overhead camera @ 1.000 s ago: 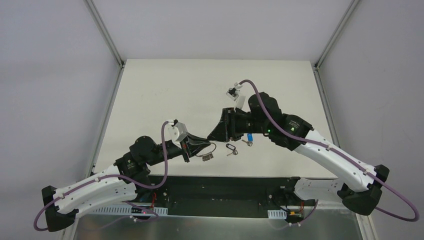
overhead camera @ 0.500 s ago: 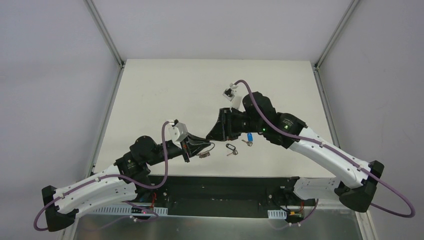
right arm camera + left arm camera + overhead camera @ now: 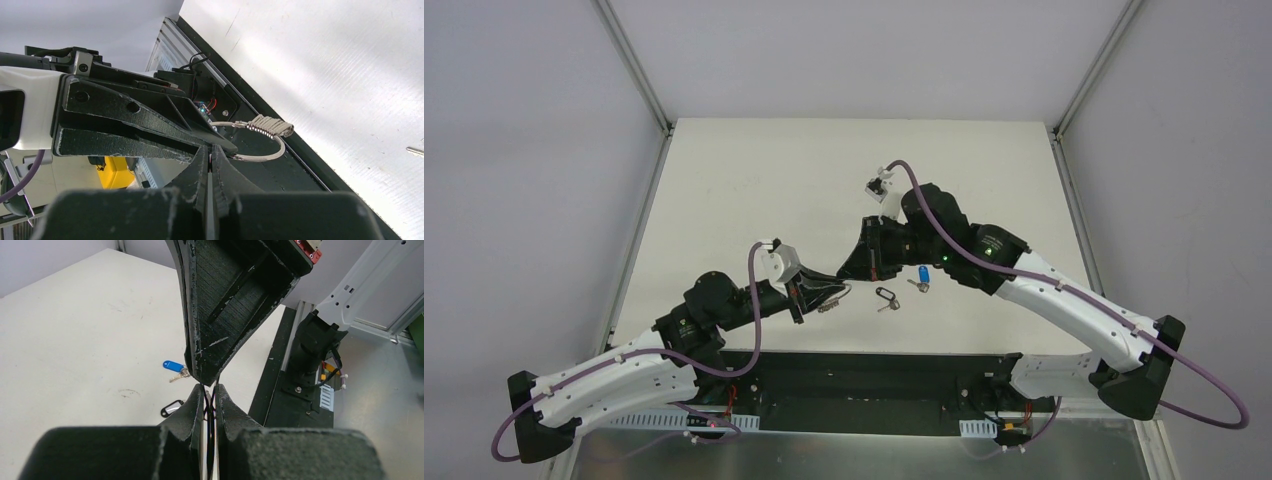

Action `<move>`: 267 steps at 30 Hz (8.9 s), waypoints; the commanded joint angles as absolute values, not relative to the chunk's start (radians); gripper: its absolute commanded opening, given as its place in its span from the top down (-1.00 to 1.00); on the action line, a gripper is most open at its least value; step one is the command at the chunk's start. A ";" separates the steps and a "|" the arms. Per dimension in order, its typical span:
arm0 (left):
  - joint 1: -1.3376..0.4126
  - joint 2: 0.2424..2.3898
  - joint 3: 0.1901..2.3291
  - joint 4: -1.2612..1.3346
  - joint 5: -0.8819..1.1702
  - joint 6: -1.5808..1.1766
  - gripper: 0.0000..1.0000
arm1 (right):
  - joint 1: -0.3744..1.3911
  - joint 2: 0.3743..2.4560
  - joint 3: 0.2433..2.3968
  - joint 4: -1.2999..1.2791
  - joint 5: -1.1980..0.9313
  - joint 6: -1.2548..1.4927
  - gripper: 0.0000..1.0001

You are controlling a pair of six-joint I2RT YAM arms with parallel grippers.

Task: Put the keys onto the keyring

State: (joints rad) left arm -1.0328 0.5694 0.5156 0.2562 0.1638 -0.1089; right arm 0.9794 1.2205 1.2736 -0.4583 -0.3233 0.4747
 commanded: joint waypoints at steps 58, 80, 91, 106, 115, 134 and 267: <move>-1.034 0.581 0.563 0.306 0.167 -0.050 0.53 | 1.077 1.239 1.427 -0.568 -0.135 0.411 1.00; -1.034 0.632 0.581 0.281 0.075 -0.060 1.00 | 1.087 1.218 1.412 -0.559 -0.123 0.408 1.00; -1.034 0.637 0.593 0.247 0.090 -0.059 0.65 | 1.086 1.217 1.415 -0.555 -0.114 0.407 1.00; -1.034 0.632 0.603 0.230 0.106 -0.067 0.56 | 1.087 1.218 1.418 -0.561 -0.097 0.406 1.00; -1.034 0.634 0.607 0.210 0.114 -0.077 0.58 | 1.087 1.214 1.414 -0.558 -0.086 0.405 1.00; -1.034 0.633 0.614 0.219 0.138 -0.080 0.54 | 1.088 1.219 1.410 -0.552 -0.092 0.407 1.00; -0.980 0.461 0.659 -0.336 -0.705 -0.320 -0.98 | 1.034 1.936 1.203 0.320 0.163 0.603 0.89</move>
State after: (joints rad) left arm -0.9806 0.4622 0.6640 -0.3183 -0.7010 -0.3004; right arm 1.0374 1.8847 1.1034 0.2276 0.0917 0.5903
